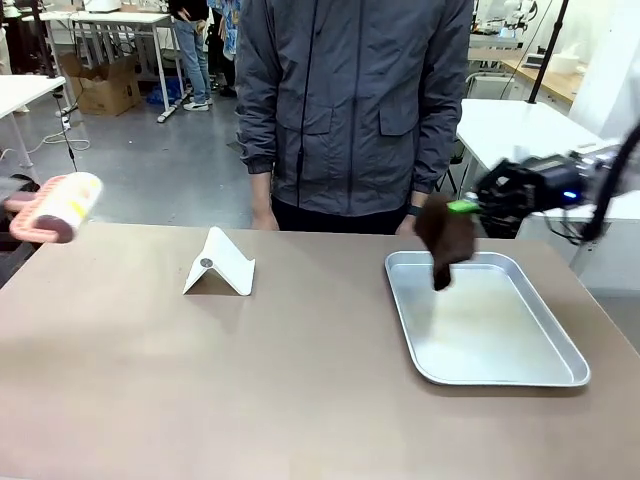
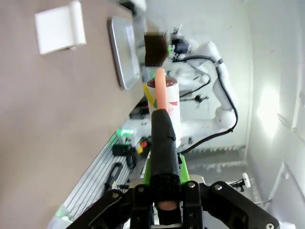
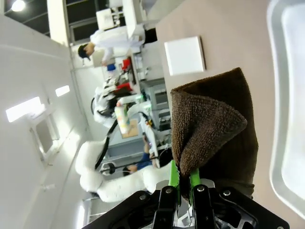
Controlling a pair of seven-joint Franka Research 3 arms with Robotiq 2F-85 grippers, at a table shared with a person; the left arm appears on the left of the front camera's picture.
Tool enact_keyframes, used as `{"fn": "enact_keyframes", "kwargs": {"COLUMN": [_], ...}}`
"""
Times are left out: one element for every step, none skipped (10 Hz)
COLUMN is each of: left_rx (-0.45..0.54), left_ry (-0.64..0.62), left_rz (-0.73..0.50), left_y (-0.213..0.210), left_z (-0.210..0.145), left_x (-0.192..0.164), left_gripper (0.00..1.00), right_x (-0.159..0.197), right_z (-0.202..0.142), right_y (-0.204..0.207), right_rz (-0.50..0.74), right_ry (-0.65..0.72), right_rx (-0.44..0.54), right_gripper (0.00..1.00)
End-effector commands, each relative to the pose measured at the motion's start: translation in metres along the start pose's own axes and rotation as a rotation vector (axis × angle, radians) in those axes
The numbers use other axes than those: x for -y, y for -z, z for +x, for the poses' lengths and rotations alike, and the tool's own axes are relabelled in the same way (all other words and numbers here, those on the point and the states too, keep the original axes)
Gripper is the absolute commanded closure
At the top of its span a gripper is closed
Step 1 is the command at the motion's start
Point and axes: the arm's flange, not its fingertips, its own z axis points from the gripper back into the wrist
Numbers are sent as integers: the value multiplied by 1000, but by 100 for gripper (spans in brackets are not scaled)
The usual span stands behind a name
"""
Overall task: Clean the surface of the table.
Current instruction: Return the Lint Roller and towel to their original positions.
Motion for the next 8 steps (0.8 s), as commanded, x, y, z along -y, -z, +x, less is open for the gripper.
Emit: {"fn": "enact_keyframes", "kwargs": {"left_rx": [-98,-132,-153,-111,-117,-146,-130,-110], "left_ry": [13,4,13,29,13,22,31,16], "left_rz": [152,238,337,456,537,607,676,720], "left_y": [72,111,149,182,218,246,270,290], "left_z": [27,41,51,63,75,80,89,95], "left_x": [42,61,72,80,84,85,83,80], "left_gripper": [78,78,78,78,78,78,78,78], "right_x": [-23,-30,-31,-29,-22,-13,-3,4], "right_z": [30,42,53,59,62,57,52,45], "right_y": [62,102,138,169,197,217,230,234], "right_rz": [-60,-103,-153,-180,-209,-250,-314,-361], "right_ry": [1,-5,1,6,37,44,57,60], "right_rx": [15,0,-19,-55,-56,-71,-71,-81], "right_gripper": [91,91,91,91,91,91,91,91]}}
